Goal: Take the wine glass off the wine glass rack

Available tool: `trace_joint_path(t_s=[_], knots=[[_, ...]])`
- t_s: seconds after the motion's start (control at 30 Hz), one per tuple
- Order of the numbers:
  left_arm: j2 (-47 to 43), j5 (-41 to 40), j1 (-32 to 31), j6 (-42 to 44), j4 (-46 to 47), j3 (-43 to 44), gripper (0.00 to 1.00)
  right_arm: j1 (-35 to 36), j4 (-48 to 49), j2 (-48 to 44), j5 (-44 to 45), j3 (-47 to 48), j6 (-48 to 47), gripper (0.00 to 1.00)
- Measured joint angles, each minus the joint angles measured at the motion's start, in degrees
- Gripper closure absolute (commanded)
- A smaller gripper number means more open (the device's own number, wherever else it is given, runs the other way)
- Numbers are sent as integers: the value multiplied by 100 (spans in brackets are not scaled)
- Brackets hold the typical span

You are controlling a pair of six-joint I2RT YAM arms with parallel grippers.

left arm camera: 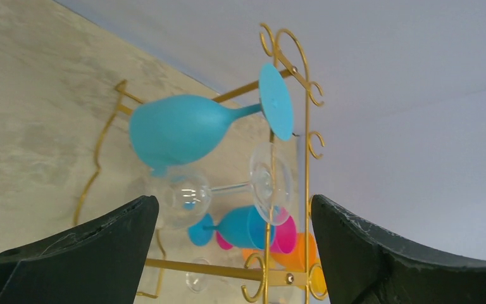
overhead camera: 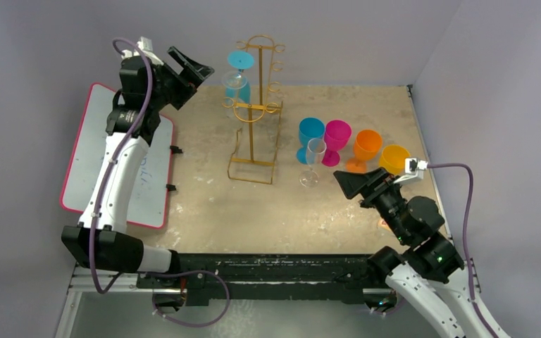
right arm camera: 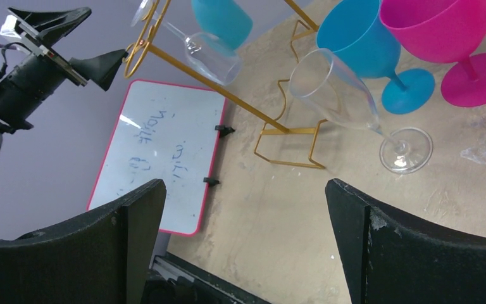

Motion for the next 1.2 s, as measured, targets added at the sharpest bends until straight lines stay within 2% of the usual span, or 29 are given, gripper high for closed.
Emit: trace_joint_path(t_s=[0.17, 0.37, 0.73, 1.0, 1.2], knots=[[229, 708, -4, -326, 586, -197, 16, 0, 28, 24, 15, 0, 37, 0], [557, 970, -4, -330, 706, -197, 27, 0, 15, 271, 15, 15, 76, 0], [793, 988, -179, -251, 621, -190, 28, 0, -26, 463, 28, 35, 448, 0], [916, 894, -365, -162, 546, -46, 42, 0, -227, 444, 192, 55, 874, 0], [1248, 625, -503, 334, 39, 586, 53, 0, -345, 260, 326, 55, 1088, 0]])
